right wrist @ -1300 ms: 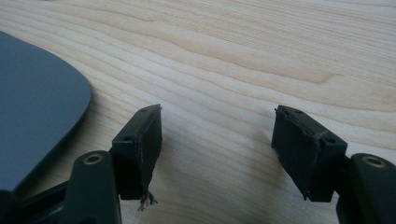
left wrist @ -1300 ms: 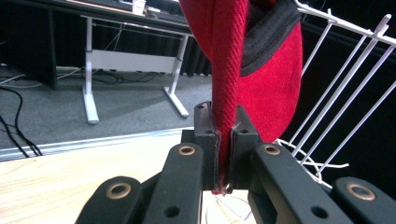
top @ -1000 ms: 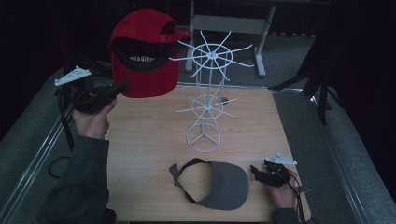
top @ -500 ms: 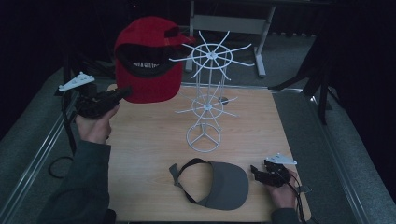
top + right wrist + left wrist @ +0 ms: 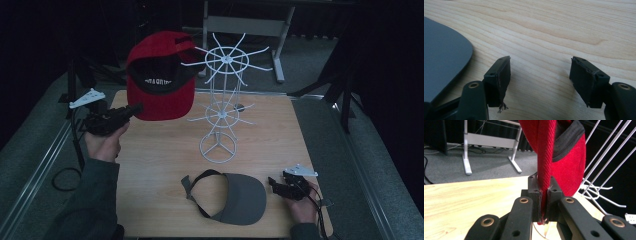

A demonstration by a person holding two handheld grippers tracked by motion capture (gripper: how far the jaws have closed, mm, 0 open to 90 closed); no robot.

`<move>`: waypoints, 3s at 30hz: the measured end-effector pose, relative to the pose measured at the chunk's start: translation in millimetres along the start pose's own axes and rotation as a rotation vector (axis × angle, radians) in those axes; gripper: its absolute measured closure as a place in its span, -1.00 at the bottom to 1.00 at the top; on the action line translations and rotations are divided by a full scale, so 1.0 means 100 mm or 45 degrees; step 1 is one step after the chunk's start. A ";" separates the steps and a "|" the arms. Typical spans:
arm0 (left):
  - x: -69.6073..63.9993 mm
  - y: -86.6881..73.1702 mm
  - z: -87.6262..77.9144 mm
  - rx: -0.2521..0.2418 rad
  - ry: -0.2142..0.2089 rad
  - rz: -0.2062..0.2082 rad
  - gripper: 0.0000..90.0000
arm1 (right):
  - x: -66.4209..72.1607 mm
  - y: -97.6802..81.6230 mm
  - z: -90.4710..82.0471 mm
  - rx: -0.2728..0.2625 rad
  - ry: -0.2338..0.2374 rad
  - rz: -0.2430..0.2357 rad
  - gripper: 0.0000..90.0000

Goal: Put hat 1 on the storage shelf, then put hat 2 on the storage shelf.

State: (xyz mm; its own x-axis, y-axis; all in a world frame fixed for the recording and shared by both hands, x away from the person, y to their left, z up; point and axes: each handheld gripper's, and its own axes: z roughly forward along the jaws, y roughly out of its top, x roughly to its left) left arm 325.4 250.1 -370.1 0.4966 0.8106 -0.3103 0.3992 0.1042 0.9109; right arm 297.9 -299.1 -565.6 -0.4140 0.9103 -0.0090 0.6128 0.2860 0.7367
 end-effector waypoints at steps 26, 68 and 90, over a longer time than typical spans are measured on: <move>0.02 -0.44 0.13 0.100 0.040 0.080 0.84 | 0.00 0.00 0.00 0.002 0.001 -0.002 -0.26; 0.32 -0.54 0.00 0.120 0.155 -0.043 0.35 | 0.31 0.24 -0.18 -0.010 0.141 -0.092 1.00; 0.33 -0.64 0.05 0.167 0.162 -0.036 0.35 | 0.69 0.45 -0.22 -0.008 0.339 -0.178 1.00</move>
State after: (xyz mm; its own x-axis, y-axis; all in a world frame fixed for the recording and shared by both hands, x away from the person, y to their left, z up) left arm 320.1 266.9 -439.6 0.3856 0.8755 -0.2913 0.5127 0.0591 0.8565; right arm 282.2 -230.4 -518.2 -0.6566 0.7513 0.0667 0.5338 0.4003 0.7448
